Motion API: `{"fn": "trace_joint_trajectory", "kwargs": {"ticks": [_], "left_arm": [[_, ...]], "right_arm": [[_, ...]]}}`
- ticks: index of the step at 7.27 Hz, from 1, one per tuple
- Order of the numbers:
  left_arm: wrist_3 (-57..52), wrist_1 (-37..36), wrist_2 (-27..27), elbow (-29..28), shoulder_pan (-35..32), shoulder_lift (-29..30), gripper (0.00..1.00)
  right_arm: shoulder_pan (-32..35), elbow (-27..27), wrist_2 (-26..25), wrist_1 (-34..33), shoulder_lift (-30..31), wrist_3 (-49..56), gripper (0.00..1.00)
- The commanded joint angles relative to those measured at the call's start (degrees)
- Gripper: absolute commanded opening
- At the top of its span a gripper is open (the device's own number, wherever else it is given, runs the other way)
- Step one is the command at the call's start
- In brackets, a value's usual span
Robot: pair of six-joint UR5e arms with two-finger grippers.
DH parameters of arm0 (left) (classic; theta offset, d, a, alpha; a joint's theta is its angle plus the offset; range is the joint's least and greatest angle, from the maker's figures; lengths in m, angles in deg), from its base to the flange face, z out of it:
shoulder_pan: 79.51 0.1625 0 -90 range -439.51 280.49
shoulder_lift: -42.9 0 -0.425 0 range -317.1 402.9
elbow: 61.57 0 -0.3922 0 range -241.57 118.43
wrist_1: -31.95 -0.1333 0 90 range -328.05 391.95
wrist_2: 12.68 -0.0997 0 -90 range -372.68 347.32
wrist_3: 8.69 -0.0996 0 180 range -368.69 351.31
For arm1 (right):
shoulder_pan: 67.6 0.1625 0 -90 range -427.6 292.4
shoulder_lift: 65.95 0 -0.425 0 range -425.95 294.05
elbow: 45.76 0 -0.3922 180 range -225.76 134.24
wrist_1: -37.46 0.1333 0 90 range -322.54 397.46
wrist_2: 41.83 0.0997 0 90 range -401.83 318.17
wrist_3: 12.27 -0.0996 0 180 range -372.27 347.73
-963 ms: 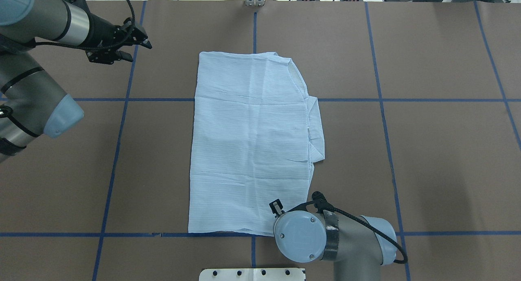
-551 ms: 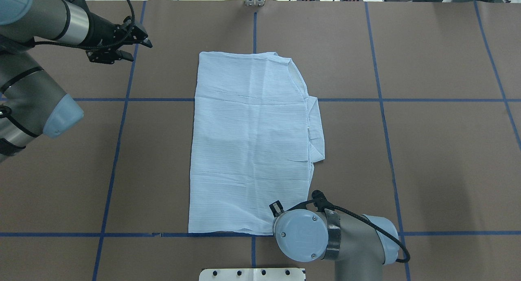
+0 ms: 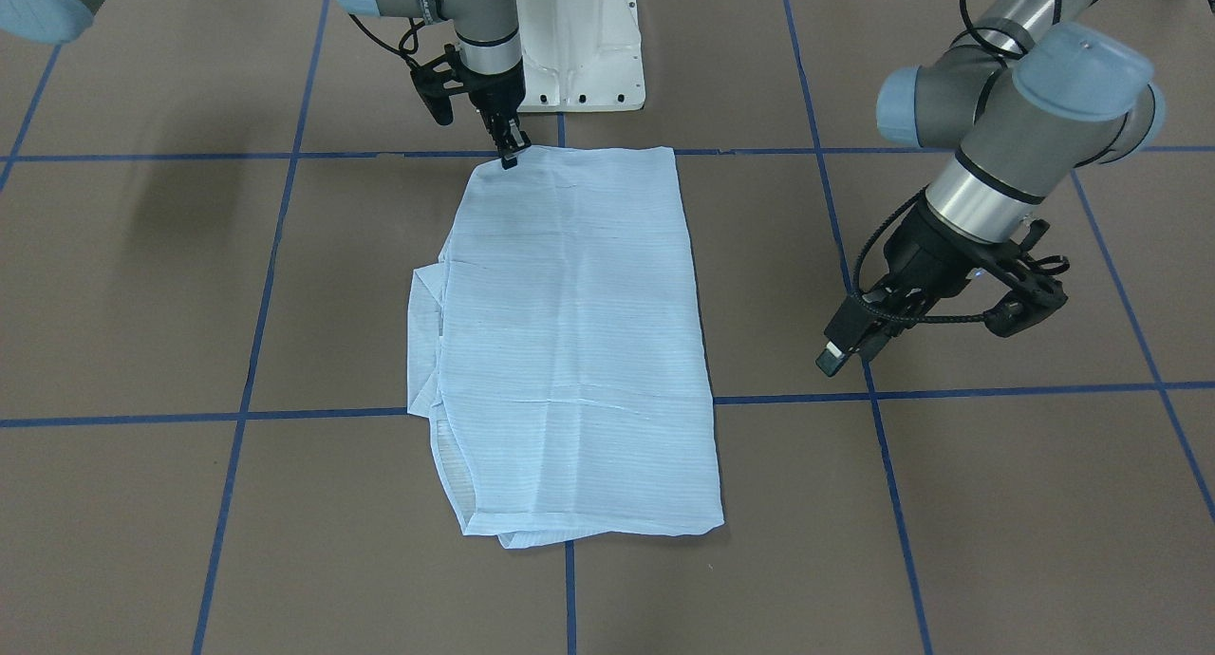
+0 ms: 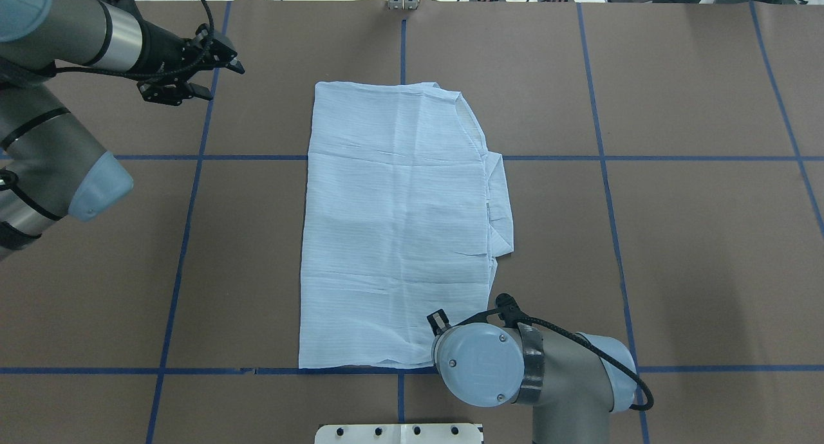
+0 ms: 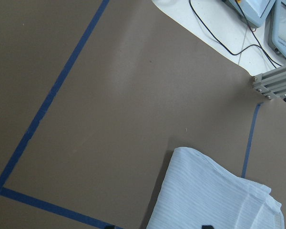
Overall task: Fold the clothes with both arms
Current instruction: 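Move the left gripper to the other near corner and grasp it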
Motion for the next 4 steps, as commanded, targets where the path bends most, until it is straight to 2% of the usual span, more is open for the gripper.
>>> {"fn": "trace_joint_trajectory", "kwargs": {"ticks": [1,2,3,4], "left_arm": [[9.37,-0.02,-2.87,5.46,7.88,-2.22,1.0],[12.13,0.07,-7.24,8.97,14.2,-4.77,1.0],[16.77,-0.02,-12.51,15.88,20.79,-9.75,1.0],[21.86,-0.02,-17.69,19.08,27.3,-14.07,0.99]], "right_arm": [[0.35,-1.63,0.23,-0.04,1.42,0.02,0.0],[0.44,-1.99,0.06,-0.3,1.77,0.02,0.0],[0.35,-1.99,0.05,-1.7,1.69,0.02,0.0],[0.35,-2.34,-0.12,-2.06,1.86,-0.06,0.0]]}}
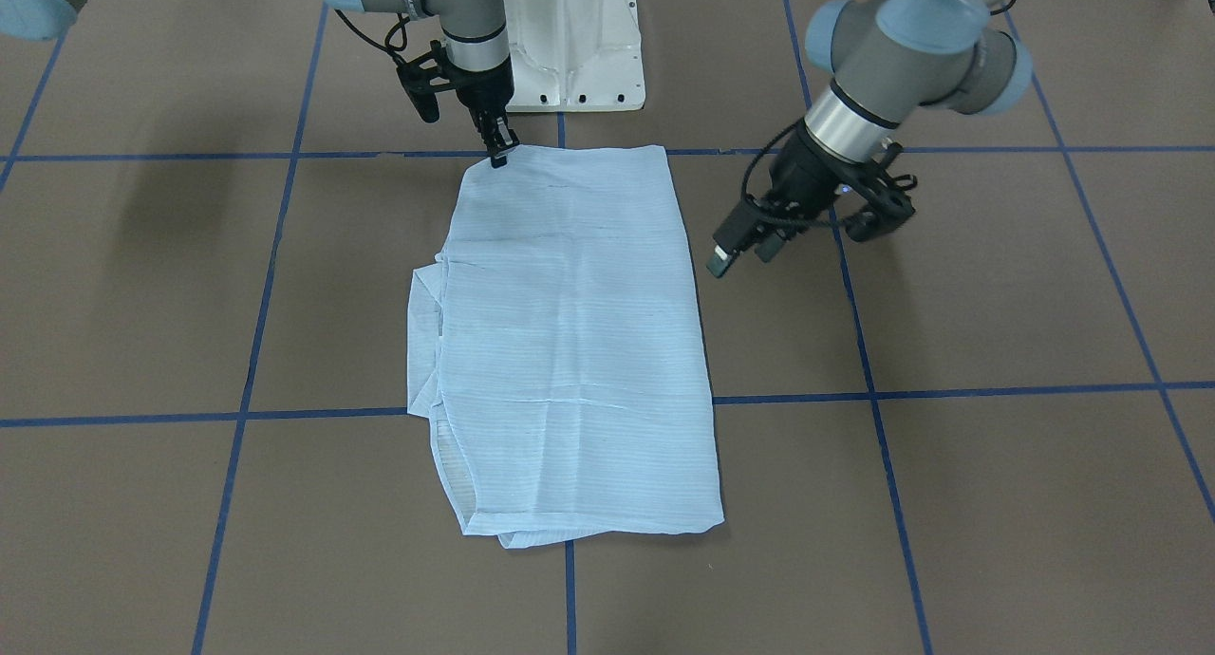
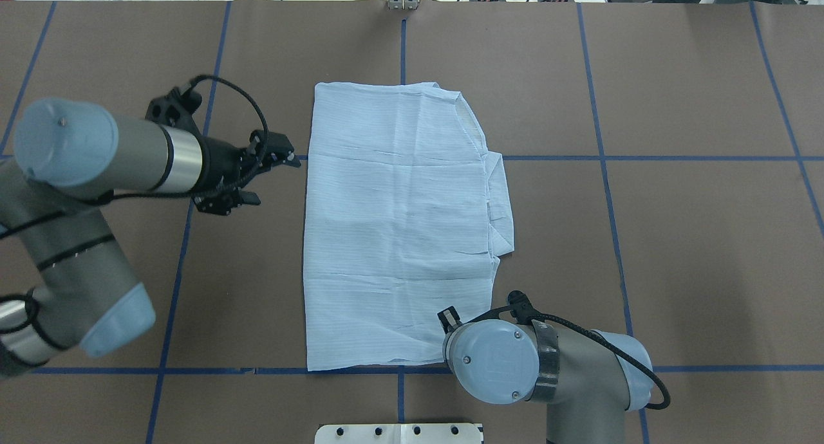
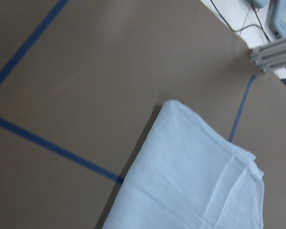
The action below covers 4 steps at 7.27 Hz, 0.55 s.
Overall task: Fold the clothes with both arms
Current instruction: 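Move the left gripper to the other near corner and grasp it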
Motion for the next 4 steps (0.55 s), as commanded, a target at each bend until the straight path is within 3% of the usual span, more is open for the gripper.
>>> {"fn": "trace_joint_trajectory", "kwargs": {"ticks": [1,2,4], "left_arm": [[11.68,-0.11,-13.27,5.18,15.36,-6.71,0.93],[16.7,-0.37,-17.26,4.92,19.87,-7.07,0.86],[20.96,-0.55,-17.74,3.78,25.68,-6.55,0.81]], "right_arm": [[-0.1,-0.45,-0.24,-0.77,0.27,-0.07,0.0],[-0.19,-0.53,-0.24,-0.77,0.36,-0.07,0.0],[-0.27,-0.8,-0.24,-0.77,0.36,-0.07,0.0]]}}
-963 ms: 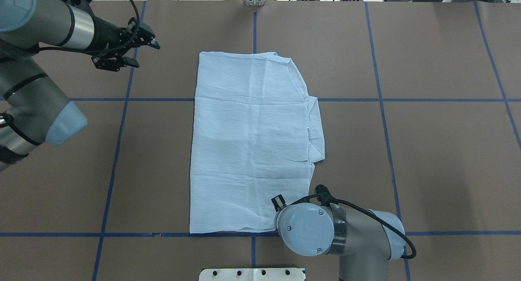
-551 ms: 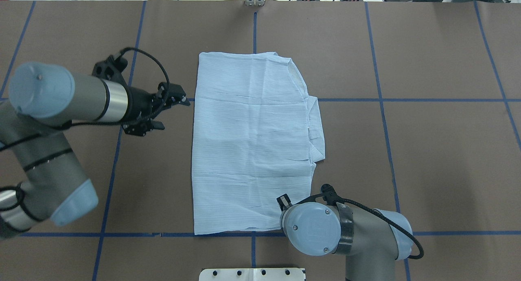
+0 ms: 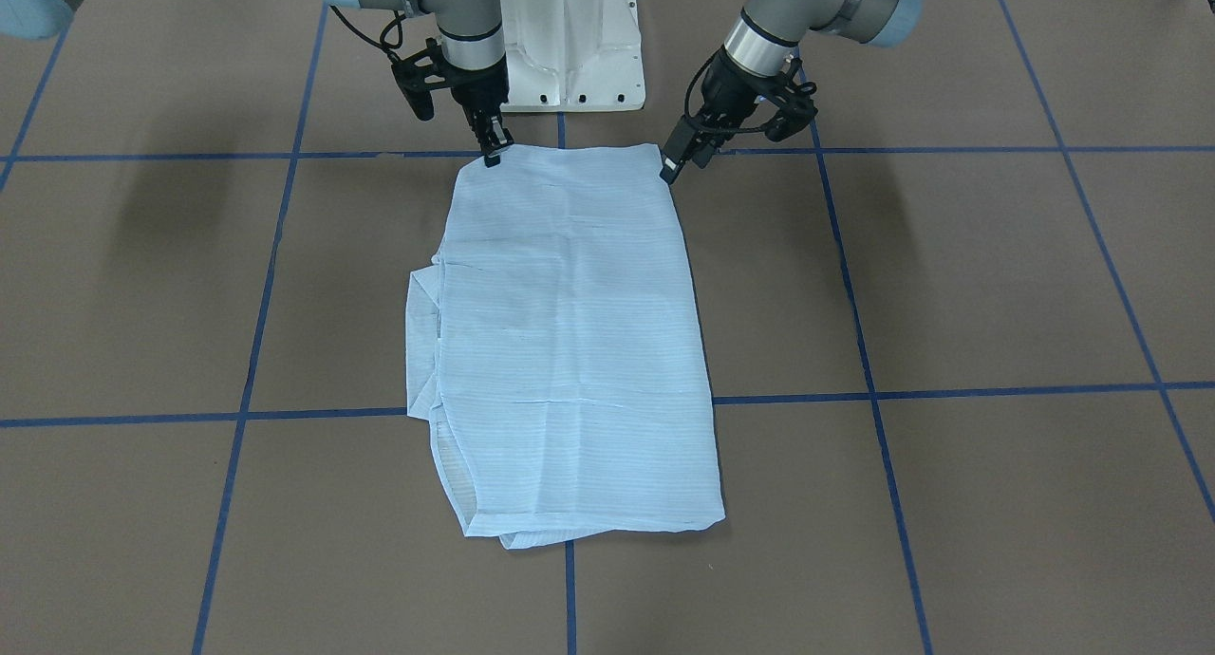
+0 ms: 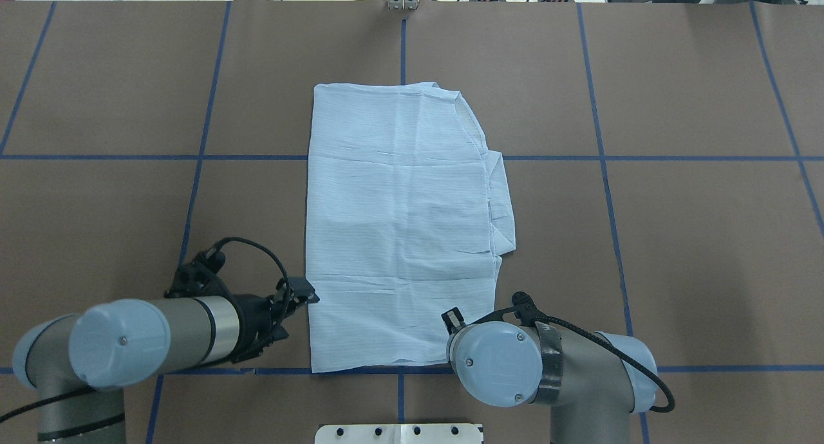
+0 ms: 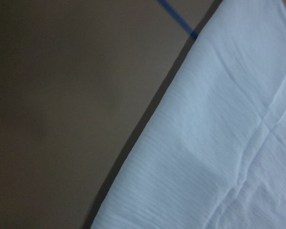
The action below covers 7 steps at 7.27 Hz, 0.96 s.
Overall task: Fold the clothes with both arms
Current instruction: 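Move the left gripper to the other near corner and grasp it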
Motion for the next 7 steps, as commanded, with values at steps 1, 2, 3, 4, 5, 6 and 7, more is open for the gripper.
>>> {"fn": "trace_joint_trajectory", "kwargs": {"ticks": [1,2,3,4,5,6,7], "left_arm": [[3.22,-0.39,-1.24,-0.8,4.85,0.02,0.79],[3.22,-0.48,-1.33,-1.41,5.64,0.19,0.79],[3.22,-0.57,-2.03,-2.03,5.91,1.06,0.78],[3.22,-1.79,-2.04,-2.21,6.0,1.51,0.77],[3.13,-1.98,-2.04,-2.38,6.0,1.86,0.75],[3.13,-1.98,-2.04,-2.99,6.0,2.04,0.75],[3.13,-1.98,-2.04,-3.52,6.0,2.56,0.74]], "right_arm": [[-0.08,-0.11,-0.01,-0.01,-0.01,0.0,0.0],[-0.08,-0.11,-0.01,-0.01,-0.01,0.0,0.0],[-0.08,-0.11,-0.01,-0.01,-0.01,0.0,0.0],[-0.08,-0.11,-0.01,-0.01,0.07,0.09,0.0],[-0.17,-0.11,-0.01,-0.01,-0.01,0.0,0.0],[-0.17,-0.11,-0.01,-0.01,-0.01,0.0,0.0],[-0.17,-0.11,0.08,-0.1,-0.01,0.09,0.0]]}}
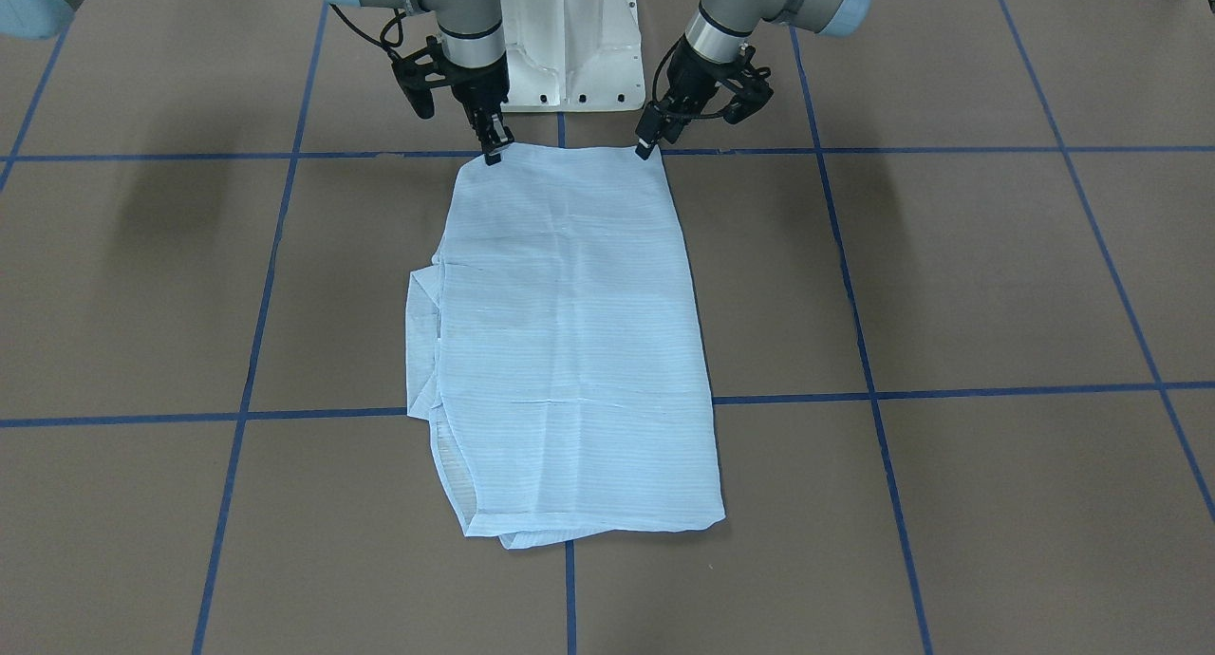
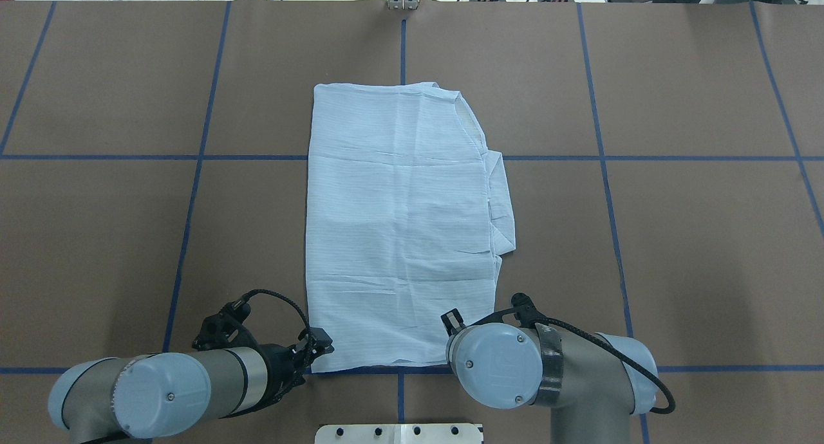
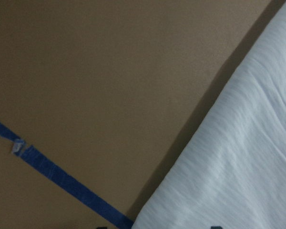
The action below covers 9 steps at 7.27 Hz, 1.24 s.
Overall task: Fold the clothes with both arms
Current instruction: 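Move the left gripper to the other near corner and grasp it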
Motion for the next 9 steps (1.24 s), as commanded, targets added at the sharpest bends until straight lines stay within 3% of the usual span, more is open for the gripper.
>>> {"fn": "trace_joint_trajectory", "kwargs": {"ticks": [1,2,3,4,5,7,8,9], "left_arm": [[-0.01,-0.08,-0.01,-1.09,0.03,0.89,0.71],[0.08,-0.08,-0.01,-1.27,0.03,1.07,0.69],[0.16,-0.08,-0.01,-1.27,0.03,1.07,0.56],[0.16,-0.25,-0.45,-1.27,0.03,0.98,0.24],[0.16,-0.25,-0.45,-1.27,0.03,0.81,0.0],[0.08,-0.25,-0.45,-0.14,-0.32,0.81,0.0],[-0.01,-1.82,-0.28,2.65,-0.5,0.81,0.0],[-0.01,-5.84,0.07,7.81,-0.59,0.89,0.0]], "right_arm": [[-0.02,0.0,0.07,-0.07,-0.01,0.06,0.0],[-0.02,0.0,0.07,0.02,-0.01,0.06,0.0],[-0.02,0.0,0.16,0.02,-0.01,0.06,0.0],[-0.02,0.0,0.16,0.02,-0.01,0.06,0.0],[-0.02,0.0,0.16,0.02,-0.01,0.06,0.0],[-0.02,0.0,0.16,-0.07,-0.1,0.06,0.0],[0.16,-1.31,0.16,-0.07,-0.01,0.06,0.0],[0.24,-4.54,0.25,-4.51,-0.27,0.06,0.0]]}}
